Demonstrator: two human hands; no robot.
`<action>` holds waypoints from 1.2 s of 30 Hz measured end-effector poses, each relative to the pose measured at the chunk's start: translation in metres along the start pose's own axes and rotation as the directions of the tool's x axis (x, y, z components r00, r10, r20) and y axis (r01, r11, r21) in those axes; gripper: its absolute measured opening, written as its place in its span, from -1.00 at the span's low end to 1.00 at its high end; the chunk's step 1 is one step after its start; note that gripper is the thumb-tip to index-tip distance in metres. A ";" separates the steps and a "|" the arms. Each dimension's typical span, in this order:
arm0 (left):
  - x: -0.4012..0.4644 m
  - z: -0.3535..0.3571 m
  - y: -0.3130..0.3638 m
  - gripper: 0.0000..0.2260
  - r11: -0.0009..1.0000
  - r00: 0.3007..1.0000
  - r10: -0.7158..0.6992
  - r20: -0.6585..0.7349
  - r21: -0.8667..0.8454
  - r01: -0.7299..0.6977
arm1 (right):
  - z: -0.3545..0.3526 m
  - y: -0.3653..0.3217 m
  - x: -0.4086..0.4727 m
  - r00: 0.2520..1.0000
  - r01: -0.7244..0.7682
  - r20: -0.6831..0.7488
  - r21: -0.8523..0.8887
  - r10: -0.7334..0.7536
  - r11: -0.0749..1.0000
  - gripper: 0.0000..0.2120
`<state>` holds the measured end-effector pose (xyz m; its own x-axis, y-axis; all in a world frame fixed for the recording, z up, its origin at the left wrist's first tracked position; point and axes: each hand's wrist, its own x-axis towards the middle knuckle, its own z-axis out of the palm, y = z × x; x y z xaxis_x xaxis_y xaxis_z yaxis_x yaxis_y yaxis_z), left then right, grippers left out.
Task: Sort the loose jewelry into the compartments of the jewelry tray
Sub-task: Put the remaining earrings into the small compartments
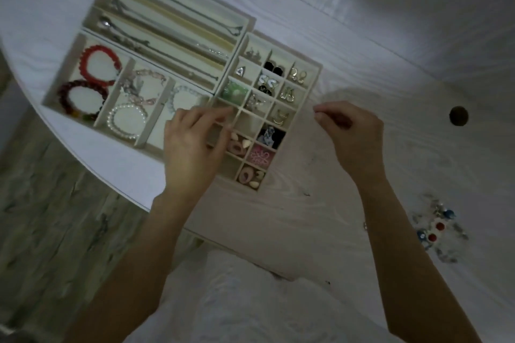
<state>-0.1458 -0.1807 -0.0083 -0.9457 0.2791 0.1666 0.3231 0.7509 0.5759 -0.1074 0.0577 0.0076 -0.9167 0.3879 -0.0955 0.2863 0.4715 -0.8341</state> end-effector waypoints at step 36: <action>-0.015 -0.008 -0.044 -0.81 0.988 0.989 -0.145 -0.006 -0.056 0.144 | 0.080 -0.026 0.008 0.866 0.481 0.372 -0.433 -0.335 0.762 -0.92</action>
<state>-0.1460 -0.2226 -0.0300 -0.9827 0.1640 0.0865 0.1811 0.7485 0.6379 -0.1449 -0.0150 -0.0151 -0.9931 -0.1169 -0.0056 -0.1021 0.8891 -0.4461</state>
